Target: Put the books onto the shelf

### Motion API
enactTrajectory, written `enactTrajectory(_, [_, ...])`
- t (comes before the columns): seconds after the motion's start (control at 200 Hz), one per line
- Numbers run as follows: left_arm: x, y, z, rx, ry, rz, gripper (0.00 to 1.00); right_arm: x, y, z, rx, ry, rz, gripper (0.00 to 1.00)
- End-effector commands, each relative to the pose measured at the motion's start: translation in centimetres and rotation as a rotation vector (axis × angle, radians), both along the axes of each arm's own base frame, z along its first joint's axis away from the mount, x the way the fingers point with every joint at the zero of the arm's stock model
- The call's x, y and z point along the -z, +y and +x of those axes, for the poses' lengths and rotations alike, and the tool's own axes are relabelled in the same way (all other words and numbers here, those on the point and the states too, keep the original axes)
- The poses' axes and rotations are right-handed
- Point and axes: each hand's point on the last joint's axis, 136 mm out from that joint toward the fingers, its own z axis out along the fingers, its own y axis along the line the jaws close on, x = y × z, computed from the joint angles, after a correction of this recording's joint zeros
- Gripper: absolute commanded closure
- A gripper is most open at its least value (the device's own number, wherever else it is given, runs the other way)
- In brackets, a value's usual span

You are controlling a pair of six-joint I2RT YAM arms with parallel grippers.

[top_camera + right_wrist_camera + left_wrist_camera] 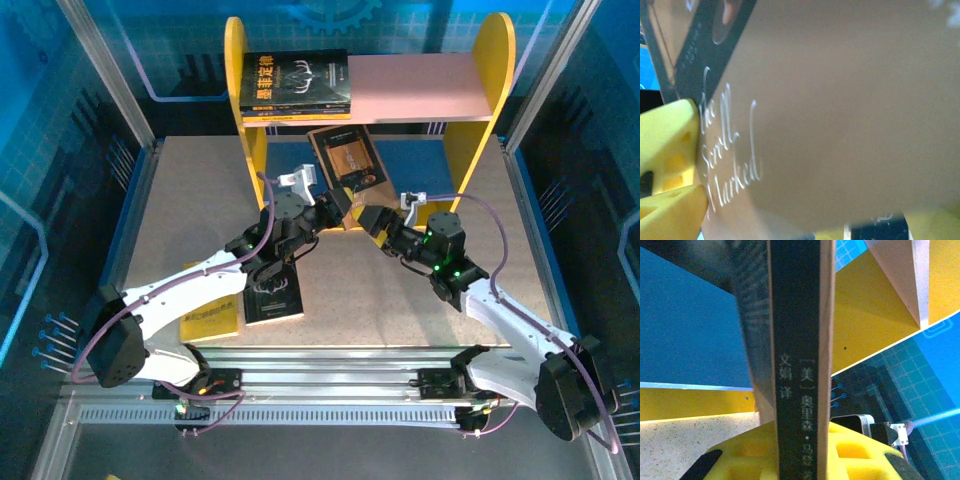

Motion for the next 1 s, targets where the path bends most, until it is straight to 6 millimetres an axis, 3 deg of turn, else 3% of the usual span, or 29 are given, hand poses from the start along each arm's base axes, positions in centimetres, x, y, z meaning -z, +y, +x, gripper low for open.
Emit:
enactTrajectory(0.0, [-4.9,0.1,-0.6,0.007,-0.126,-0.133,1.00,-2.4,-0.3,0.8,0.084,-0.071,0.072,0.01])
enactTrajectory(0.285, [-5.0,1.5,-1.2,-0.061,-0.147,-0.155,1.00,-2.6,-1.5,1.3,0.236,-0.073,0.104,0.17])
enactTrajectory(0.555, [-4.7,1.4,-1.4,-0.072,-0.140,-0.151,1.00,-3.4,-2.1,1.5,0.281,-0.103,0.104,0.30])
enactTrajectory(0.991, [-4.0,1.0,-1.2,-0.079,-0.113,-0.145,1.00,-4.1,-1.7,1.9,0.268,-0.125,0.088,0.68])
